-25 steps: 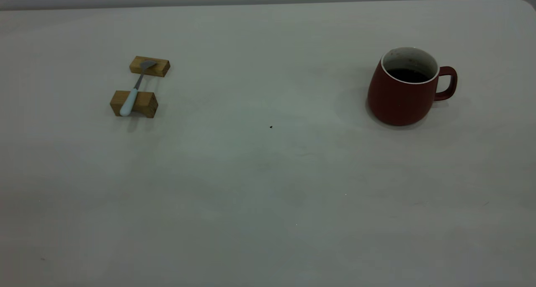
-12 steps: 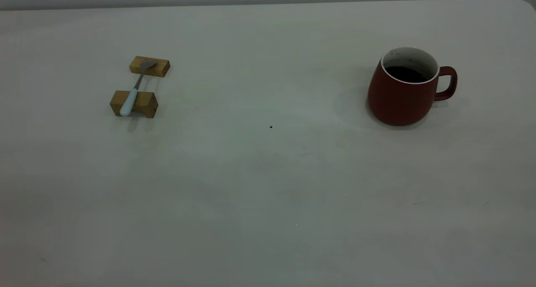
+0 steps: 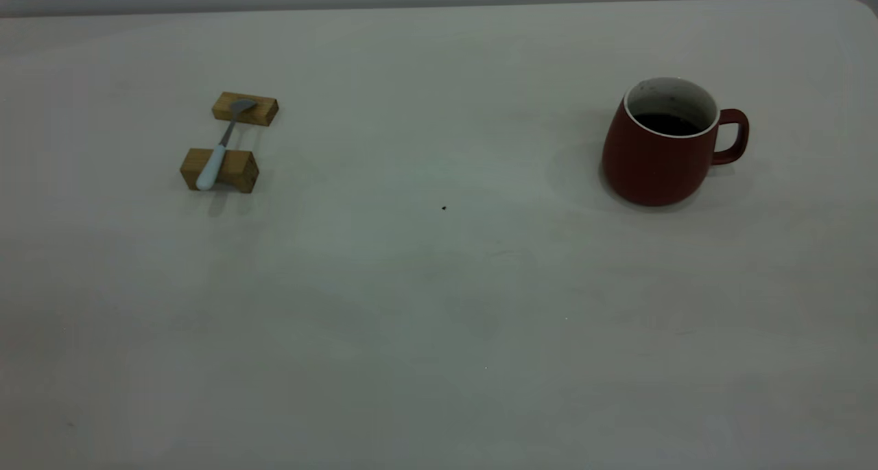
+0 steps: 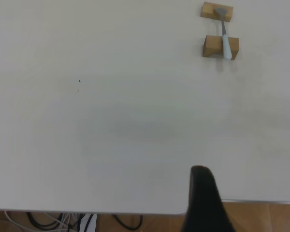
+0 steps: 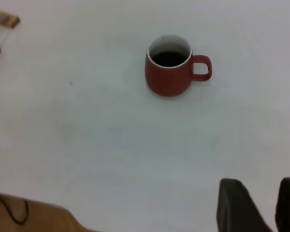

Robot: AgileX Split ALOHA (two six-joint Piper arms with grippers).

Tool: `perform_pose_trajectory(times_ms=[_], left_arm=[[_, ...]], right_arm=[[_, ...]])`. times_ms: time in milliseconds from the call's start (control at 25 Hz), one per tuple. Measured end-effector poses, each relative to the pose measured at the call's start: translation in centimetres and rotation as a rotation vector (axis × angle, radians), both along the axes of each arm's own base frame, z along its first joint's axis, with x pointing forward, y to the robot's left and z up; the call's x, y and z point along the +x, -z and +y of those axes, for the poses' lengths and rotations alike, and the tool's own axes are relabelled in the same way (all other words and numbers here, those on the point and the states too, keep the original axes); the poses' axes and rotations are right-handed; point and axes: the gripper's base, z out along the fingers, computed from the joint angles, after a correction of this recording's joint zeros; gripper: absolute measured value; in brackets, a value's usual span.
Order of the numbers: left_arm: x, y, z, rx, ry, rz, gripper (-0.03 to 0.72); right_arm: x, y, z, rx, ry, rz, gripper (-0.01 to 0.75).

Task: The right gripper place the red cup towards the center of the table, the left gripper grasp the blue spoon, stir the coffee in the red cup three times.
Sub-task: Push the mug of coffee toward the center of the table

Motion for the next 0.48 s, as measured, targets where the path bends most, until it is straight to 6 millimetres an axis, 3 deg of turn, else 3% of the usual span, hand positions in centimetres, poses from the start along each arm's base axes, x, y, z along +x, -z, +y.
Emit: perform_pose_trajectory(times_ms=[160,280,360,480], left_arm=[[0.0,0.0,0.0,0.0,0.0,0.0,0.55],[0.0,0.0,0.0,0.0,0.0,0.0,0.55],[0.0,0.0,0.0,0.0,0.0,0.0,0.55],[0.0,0.0,0.0,0.0,0.0,0.0,0.55]], right_arm=[[3.7,-3.3,-0.3,-0.061,0.042,0.122,0.381],[8.4,-4.5,-0.3,-0.15,0.024,0.214,0.57],[11.7,-4.4,-0.2,-0.226,-0.018,0.266,0.674],[16.2,-3.2,0.0,-0.325,-0.106,0.324,0.72]])
